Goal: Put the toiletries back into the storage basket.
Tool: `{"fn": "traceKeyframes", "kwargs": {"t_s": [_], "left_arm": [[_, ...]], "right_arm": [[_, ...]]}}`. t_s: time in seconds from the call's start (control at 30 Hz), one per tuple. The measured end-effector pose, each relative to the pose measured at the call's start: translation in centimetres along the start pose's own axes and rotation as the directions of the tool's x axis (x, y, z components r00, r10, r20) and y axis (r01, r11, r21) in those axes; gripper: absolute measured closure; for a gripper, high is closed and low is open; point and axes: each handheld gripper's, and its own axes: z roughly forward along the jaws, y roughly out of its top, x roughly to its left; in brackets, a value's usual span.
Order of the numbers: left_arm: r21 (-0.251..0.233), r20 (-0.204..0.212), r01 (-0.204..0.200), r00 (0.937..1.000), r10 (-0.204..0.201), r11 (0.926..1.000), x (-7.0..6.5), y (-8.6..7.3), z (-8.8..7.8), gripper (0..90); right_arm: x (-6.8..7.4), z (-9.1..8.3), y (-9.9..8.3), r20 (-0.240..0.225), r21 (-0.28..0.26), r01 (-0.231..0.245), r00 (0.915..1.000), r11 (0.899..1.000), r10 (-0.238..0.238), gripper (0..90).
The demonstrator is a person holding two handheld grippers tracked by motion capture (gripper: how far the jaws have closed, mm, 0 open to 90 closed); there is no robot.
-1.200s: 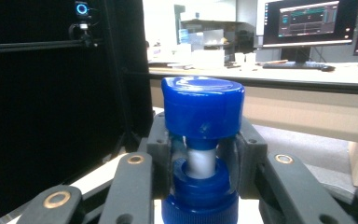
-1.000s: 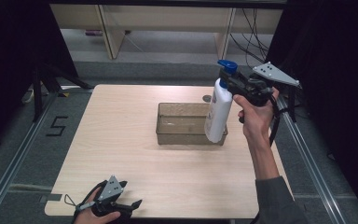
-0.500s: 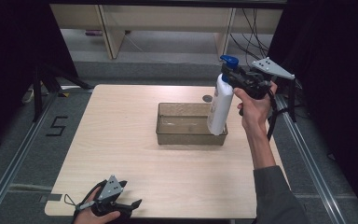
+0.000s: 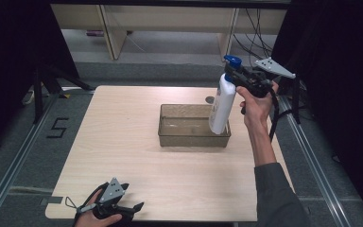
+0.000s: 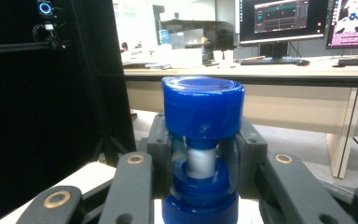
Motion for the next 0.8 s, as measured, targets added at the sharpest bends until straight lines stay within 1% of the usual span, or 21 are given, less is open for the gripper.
{"fn": "traceKeyframes", "kwargs": {"t_s": [0.03, 0.07, 0.13, 0.17, 0.2, 0.23, 0.27, 0.3, 0.4, 0.43, 0.47, 0.5, 0.53, 0.57, 0.6, 0.63, 0.67, 0.7, 0.73, 0.77, 0.8], "left_arm": [[0.014, -0.002, -0.015, 0.9999, 0.015, 0.9998, 0.1, 0.0, -0.1, 15.1], [0.028, -0.011, -0.032, 0.9994, 0.032, 0.9991, 0.2, 0.0, -0.2, 15.1], [0.025, -0.004, -0.029, 0.9996, 0.029, 0.9993, 0.2, 0.0, -0.2, 15.1], [0.004, 0.004, -0.006, 1.0000, 0.006, 1.0000, 0.1, 0.0, -0.1, 15.1], [0.023, 0.005, -0.027, 0.9996, 0.027, 0.9994, 0.3, 0.0, -0.3, 15.1], [0.021, 0.005, -0.024, 0.9997, 0.024, 0.9995, 0.2, 0.0, -0.3, 15.1], [-0.002, 0.006, 0.002, 1.0000, -0.002, 1.0000, 0.1, 0.0, -0.1, 15.1], [-0.002, 0.006, 0.003, 1.0000, -0.003, 1.0000, 0.1, 0.0, -0.1, 15.1], [0.017, -0.004, -0.014, 0.9999, 0.014, 0.9997, 0.1, 0.0, -0.2, 15.1], [0.006, 0.000, -0.012, 0.9999, 0.012, 0.9999, 0.1, 0.0, -0.1, 15.1], [0.005, 0.001, -0.013, 0.9999, 0.013, 0.9999, 0.1, 0.0, 0.0, 15.1], [-0.007, -0.002, 0.001, 1.0000, -0.001, 1.0000, 0.0, 0.0, 0.1, 15.1], [-0.007, -0.002, 0.001, 1.0000, -0.001, 1.0000, 0.0, 0.0, 0.1, 15.1], [0.014, -0.003, -0.015, 0.9999, 0.015, 0.9998, 0.1, 0.0, -0.1, 15.1], [0.014, -0.002, -0.015, 0.9999, 0.015, 0.9998, 0.1, 0.0, -0.1, 15.1], [0.005, 0.001, -0.013, 0.9999, 0.013, 0.9999, 0.1, 0.0, -0.1, 15.1], [0.004, 0.009, -0.007, 0.9999, 0.007, 1.0000, 0.1, 0.0, -0.1, 15.1], [0.002, 0.008, -0.006, 1.0000, 0.006, 1.0000, 0.1, 0.0, -0.1, 15.1], [0.001, 0.009, -0.001, 1.0000, 0.001, 1.0000, 0.0, 0.0, -0.1, 15.1], [0.001, 0.009, -0.001, 1.0000, 0.001, 1.0000, 0.0, 0.0, -0.1, 15.1], [0.020, -0.003, -0.028, 0.9996, 0.028, 0.9994, 0.2, 0.0, -0.2, 15.1]], "right_arm": [[-0.1, 0.1, -0.1, 0.000, -0.003, 0.004, 1.0000, 1.000, -0.004, 66.1], [-0.1, 0.2, -0.1, 0.003, 0.001, -0.006, 1.0000, 1.000, 0.006, 66.1], [-0.4, 0.3, -0.3, 0.010, 0.001, -0.008, 0.9999, 1.000, 0.008, 66.2], [-0.5, 0.3, -0.3, 0.008, 0.002, -0.002, 1.0000, 1.000, 0.002, 66.1], [-0.5, 0.3, -0.4, 0.013, 0.002, -0.006, 0.9999, 1.000, 0.006, 66.1], [-0.6, 0.4, -0.5, 0.011, 0.002, 0.000, 0.9999, 1.000, 0.000, 66.2], [-0.7, 0.4, -0.6, 0.008, 0.001, 0.000, 1.0000, 1.000, 0.000, 66.1], [-0.8, 0.4, -0.7, 0.017, 0.004, -0.006, 0.9998, 1.000, 0.006, 66.1], [-1.1, 0.6, -0.9, 0.015, -0.003, -0.008, 0.9999, 1.000, 0.008, 66.1], [-1.0, 0.6, -1.0, 0.021, 0.010, -0.025, 0.9995, 1.000, 0.025, 66.2], [-1.2, 0.6, -1.1, 0.016, 0.007, -0.012, 0.9998, 1.000, 0.012, 66.1], [-1.2, 0.6, -1.2, 0.020, 0.011, -0.014, 0.9997, 1.000, 0.013, 66.1], [-1.3, 0.7, -1.3, 0.020, 0.013, -0.013, 0.9997, 1.000, 0.013, 66.1], [-1.3, 0.8, -1.4, 0.016, 0.013, -0.011, 0.9998, 1.000, 0.011, 66.1], [-1.4, 0.8, -1.5, 0.019, 0.011, -0.007, 0.9998, 1.000, 0.007, 66.1], [-1.3, 0.8, -1.6, 0.021, 0.020, -0.015, 0.9997, 1.000, 0.015, 66.2], [-1.4, 0.8, -1.7, 0.018, 0.016, -0.010, 0.9998, 1.000, 0.009, 66.1], [-1.4, 0.9, -1.8, 0.008, 0.015, -0.003, 1.0000, 1.000, 0.003, 66.1], [-1.3, 0.9, -1.9, 0.011, 0.022, -0.016, 0.9998, 1.000, 0.016, 66.2], [-1.4, 0.9, -2.0, 0.009, 0.019, -0.012, 0.9999, 1.000, 0.012, 66.1], [-1.4, 0.9, -2.1, 0.005, 0.022, -0.015, 0.9999, 1.000, 0.015, 66.1]]}}
